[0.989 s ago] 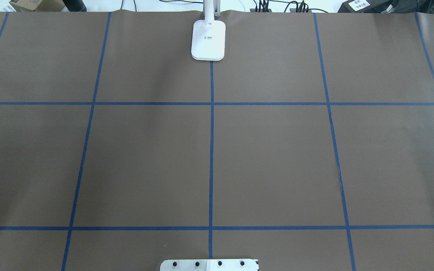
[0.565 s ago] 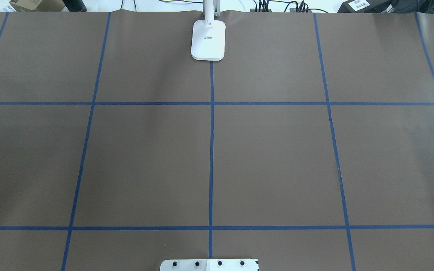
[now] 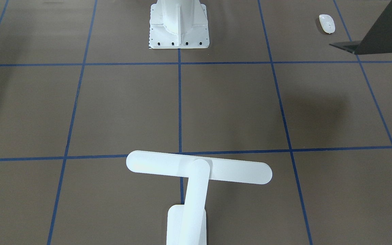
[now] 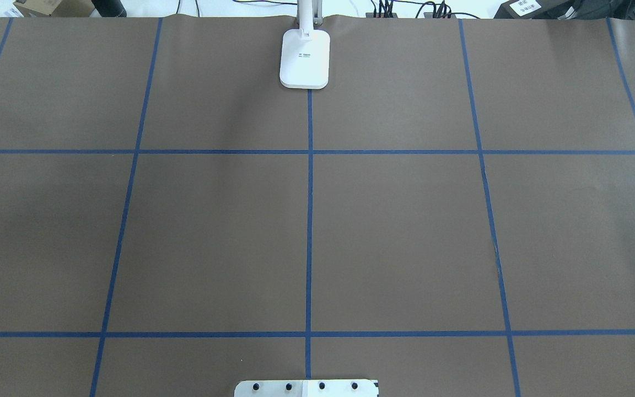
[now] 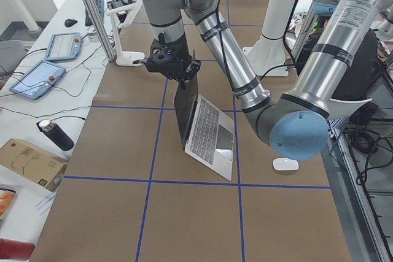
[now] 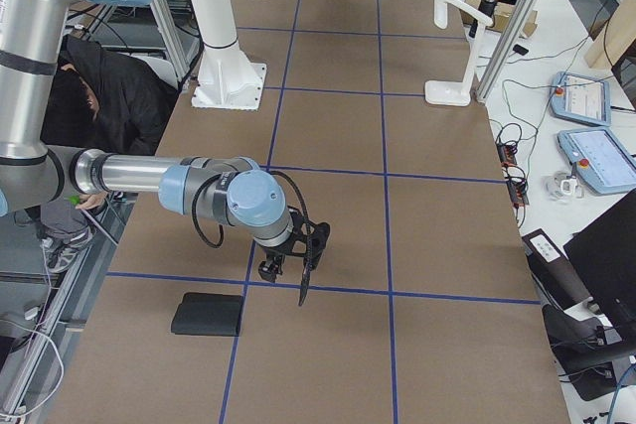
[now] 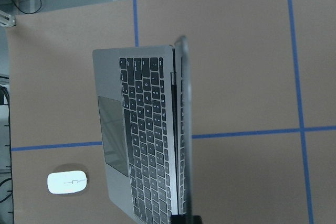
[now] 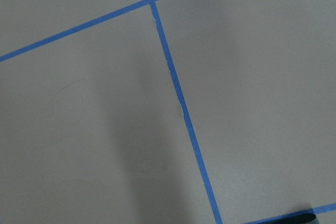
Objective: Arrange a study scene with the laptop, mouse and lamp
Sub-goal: 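Lower the open silver laptop onto the table with the left gripper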
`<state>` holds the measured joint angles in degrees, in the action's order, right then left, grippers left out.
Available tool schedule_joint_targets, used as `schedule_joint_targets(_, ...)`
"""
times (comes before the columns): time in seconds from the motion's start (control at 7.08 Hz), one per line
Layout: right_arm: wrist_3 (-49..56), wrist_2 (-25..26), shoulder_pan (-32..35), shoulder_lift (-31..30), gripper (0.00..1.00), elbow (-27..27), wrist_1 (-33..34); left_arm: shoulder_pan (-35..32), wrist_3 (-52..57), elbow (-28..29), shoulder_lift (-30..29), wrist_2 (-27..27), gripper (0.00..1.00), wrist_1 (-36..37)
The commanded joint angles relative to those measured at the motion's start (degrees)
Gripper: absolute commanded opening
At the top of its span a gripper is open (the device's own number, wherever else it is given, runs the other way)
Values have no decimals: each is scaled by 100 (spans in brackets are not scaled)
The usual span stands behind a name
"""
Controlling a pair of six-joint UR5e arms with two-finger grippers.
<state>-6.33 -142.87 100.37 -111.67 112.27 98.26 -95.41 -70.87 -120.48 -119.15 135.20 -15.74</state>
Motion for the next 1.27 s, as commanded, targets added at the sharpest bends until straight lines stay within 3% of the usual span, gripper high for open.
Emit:
schedule_joint_targets(0.0, 0, 30, 17, 5, 99, -109, 9, 1054, -1755, -10, -755, 673, 0, -34)
schedule_joint_targets(0.42, 0, 259, 18, 32, 99, -92, 44, 1996, -2860, 234, -1206, 1340, 0, -454)
schedule_joint_targets(1.13, -44, 198, 18, 40, 99, -109, 61, 3711, -3785, 709, -1304, 1360, 0, -1596)
